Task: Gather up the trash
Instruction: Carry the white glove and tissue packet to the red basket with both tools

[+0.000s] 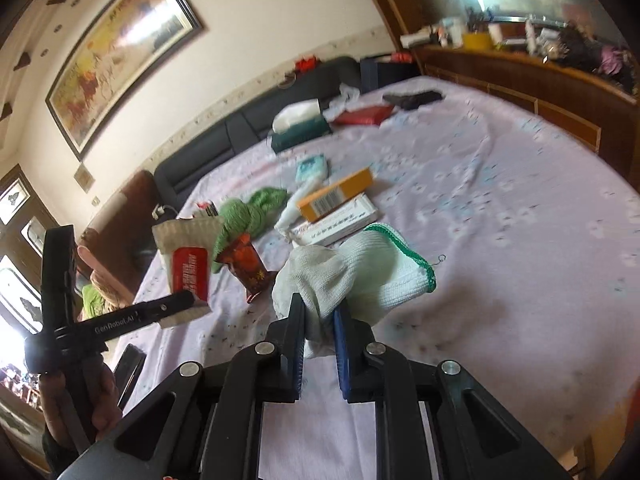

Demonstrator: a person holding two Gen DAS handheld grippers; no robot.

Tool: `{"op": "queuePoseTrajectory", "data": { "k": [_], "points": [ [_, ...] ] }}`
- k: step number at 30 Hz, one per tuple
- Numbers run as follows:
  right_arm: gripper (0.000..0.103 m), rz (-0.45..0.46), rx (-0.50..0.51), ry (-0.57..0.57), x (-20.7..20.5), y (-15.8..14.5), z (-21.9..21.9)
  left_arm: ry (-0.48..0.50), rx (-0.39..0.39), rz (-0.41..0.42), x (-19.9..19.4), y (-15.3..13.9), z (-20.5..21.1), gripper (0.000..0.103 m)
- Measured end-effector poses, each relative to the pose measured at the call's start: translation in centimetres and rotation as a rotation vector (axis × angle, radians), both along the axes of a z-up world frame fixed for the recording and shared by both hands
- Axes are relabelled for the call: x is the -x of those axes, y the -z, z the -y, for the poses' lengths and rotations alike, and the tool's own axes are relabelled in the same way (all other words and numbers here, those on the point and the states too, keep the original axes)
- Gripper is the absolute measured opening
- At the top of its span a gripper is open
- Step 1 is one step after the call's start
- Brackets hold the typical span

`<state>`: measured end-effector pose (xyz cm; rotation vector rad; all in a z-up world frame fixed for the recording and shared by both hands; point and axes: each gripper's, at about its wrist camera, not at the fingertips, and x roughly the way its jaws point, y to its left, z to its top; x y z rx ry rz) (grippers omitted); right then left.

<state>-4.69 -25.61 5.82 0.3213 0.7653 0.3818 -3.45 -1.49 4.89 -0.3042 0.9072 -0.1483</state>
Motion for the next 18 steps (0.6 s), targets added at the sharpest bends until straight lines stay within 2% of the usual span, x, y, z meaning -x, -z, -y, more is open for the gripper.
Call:
{"op": "queuePoseTrajectory", "data": {
  "k": [2,7,14,18],
  "points": [
    [0.014,0.031,0.006,0.012,1.4,-1.0,0.9,0.027,0.029,0.041,0.6,-1.4,1.5,0.040],
    [0.014,0.098,-0.002,0.065,5.0,-3.7,4.3,0.152,0.037,0.135,2.3,-5.0,6.5,0.040],
    [0.014,0.183,-0.004,0.214,9.7,-6.7,10.3,0.301,0.054,0.194,4.2,-7.8,12.7,0.040],
    [0.014,0.224,-0.004,0.299,12.2,-8.0,13.4,0.403,0.069,0.197,5.0,-8.5,16.6,0.040]
  ]
}}
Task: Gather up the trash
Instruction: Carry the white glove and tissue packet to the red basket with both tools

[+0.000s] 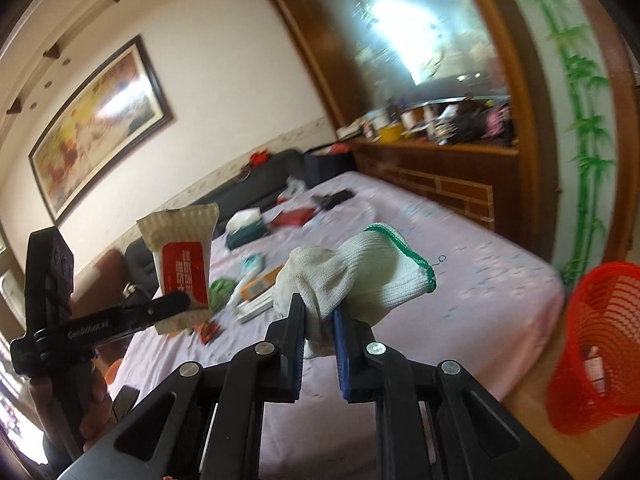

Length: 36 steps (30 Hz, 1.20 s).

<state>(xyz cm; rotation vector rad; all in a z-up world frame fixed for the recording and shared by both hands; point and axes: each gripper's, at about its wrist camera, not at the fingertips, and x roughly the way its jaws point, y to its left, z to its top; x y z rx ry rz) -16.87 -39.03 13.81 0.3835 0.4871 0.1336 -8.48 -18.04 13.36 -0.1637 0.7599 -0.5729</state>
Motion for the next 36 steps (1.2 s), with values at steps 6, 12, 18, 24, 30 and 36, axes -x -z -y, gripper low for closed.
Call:
{"op": "queuePoseTrajectory", "data": {
  "k": [6,12,18,24,30,36],
  "points": [
    [0.014,0.060,-0.003,0.115,3.8,-1.7,3.8,0.150,0.022,0.008,1.2,-1.2,6.1,0.040],
    [0.014,0.087,-0.007,0.269,7.7,-2.4,8.7,0.278,0.014,0.021,2.2,-2.0,12.2,0.040],
    [0.014,0.076,-0.022,0.403,10.5,-2.0,13.4,0.389,0.016,-0.010,2.7,-1.4,18.3,0.040],
    [0.014,0.035,-0.039,0.522,12.1,-0.6,17.0,0.480,0.012,-0.100,2.2,0.7,23.7,0.040],
    [0.014,0.005,-0.052,0.588,13.2,0.4,19.4,0.516,0.013,-0.134,1.7,1.6,26.6,0.040],
    [0.014,-0.030,-0.051,0.622,14.1,1.0,21.0,0.564,0.021,-0.156,2.0,2.6,29.7,0.040]
  ]
}}
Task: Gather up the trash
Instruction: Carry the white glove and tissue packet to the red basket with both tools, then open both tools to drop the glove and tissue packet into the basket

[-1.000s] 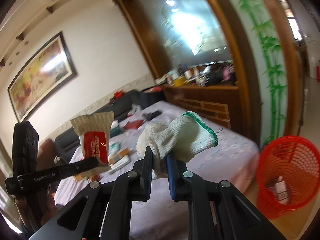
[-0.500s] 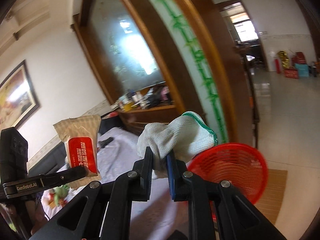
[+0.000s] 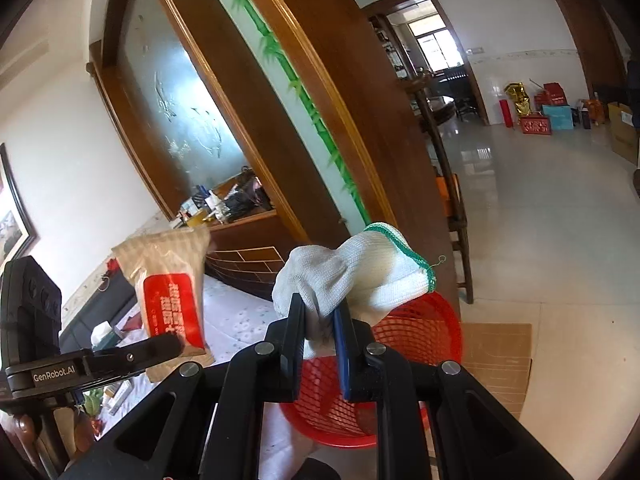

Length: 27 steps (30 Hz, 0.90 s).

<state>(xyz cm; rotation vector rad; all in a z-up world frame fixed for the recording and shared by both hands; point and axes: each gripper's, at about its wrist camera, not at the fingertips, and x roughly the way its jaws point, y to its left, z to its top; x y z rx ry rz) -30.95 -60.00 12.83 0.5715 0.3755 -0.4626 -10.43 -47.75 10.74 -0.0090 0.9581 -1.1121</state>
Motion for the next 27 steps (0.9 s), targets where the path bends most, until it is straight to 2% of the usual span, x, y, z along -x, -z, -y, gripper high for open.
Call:
{"op": "queuePoseTrajectory", "data": {
  "k": [4,13,21,27],
  "points": [
    [0.014,-0.019,0.002,0.006,0.0,0.3,0.6,0.011,-0.005,-0.033,-0.1,1.2,1.8,0.040],
    [0.014,-0.064,-0.026,0.009,-0.9,1.7,1.4,-0.003,-0.063,-0.052,-0.6,4.2,3.6,0.041],
    [0.015,-0.099,-0.036,0.014,-1.4,2.2,2.0,-0.006,-0.097,-0.041,-0.9,5.6,4.4,0.041],
    [0.015,-0.115,-0.053,0.013,-1.8,2.6,2.2,-0.008,-0.088,-0.050,-1.2,6.1,4.5,0.041]
  ]
}}
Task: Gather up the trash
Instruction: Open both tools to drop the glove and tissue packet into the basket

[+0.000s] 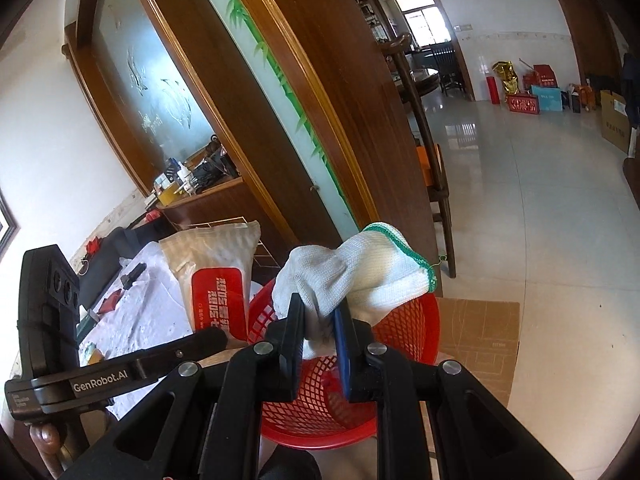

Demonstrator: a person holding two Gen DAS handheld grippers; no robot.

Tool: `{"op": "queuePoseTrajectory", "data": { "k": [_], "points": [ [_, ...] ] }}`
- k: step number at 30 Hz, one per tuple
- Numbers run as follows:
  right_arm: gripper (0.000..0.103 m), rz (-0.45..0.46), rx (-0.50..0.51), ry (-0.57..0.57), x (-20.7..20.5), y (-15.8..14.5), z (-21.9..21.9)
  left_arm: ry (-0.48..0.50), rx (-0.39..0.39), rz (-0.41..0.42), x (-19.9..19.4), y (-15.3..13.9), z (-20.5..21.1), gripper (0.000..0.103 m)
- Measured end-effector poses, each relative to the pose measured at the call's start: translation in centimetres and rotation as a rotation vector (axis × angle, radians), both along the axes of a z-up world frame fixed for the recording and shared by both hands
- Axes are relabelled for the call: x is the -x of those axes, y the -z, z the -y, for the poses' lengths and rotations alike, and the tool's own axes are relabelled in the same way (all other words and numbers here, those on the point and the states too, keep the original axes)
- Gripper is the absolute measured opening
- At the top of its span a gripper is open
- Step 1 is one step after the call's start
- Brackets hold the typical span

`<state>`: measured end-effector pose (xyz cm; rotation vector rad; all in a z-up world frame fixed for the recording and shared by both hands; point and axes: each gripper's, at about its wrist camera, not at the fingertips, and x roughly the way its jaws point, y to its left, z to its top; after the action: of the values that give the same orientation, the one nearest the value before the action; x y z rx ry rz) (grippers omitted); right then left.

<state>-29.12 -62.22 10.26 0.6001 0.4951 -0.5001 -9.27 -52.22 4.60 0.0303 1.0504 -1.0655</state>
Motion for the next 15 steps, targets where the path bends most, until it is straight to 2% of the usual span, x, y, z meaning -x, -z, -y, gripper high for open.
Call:
{"op": "queuePoseTrajectory", "data": {
  "k": [4,5,6,8,12,15],
  "points": [
    [0.018,-0.010,0.006,-0.003,-0.4,-0.2,0.2,0.002,-0.017,-0.004,-0.3,0.1,0.1,0.047],
    [0.023,-0.006,0.004,0.005,-0.3,-0.3,0.3,0.002,-0.019,0.001,-0.4,0.1,0.0,0.051],
    [0.028,-0.006,0.004,0.014,-0.3,-0.3,0.3,-0.001,-0.018,0.009,-0.4,-0.1,-0.2,0.060],
    [0.050,0.004,-0.004,0.038,-0.1,-0.6,0.5,-0.032,-0.007,0.026,-0.8,-0.7,-1.3,0.074],
    [0.054,0.028,0.000,0.049,0.3,-1.4,0.1,-0.097,0.029,0.048,-1.7,-2.5,-5.6,0.075],
    [0.063,0.066,0.015,0.019,0.0,-2.7,-1.3,-0.191,0.052,0.072,-2.5,-4.2,-11.0,0.076]
  ]
}}
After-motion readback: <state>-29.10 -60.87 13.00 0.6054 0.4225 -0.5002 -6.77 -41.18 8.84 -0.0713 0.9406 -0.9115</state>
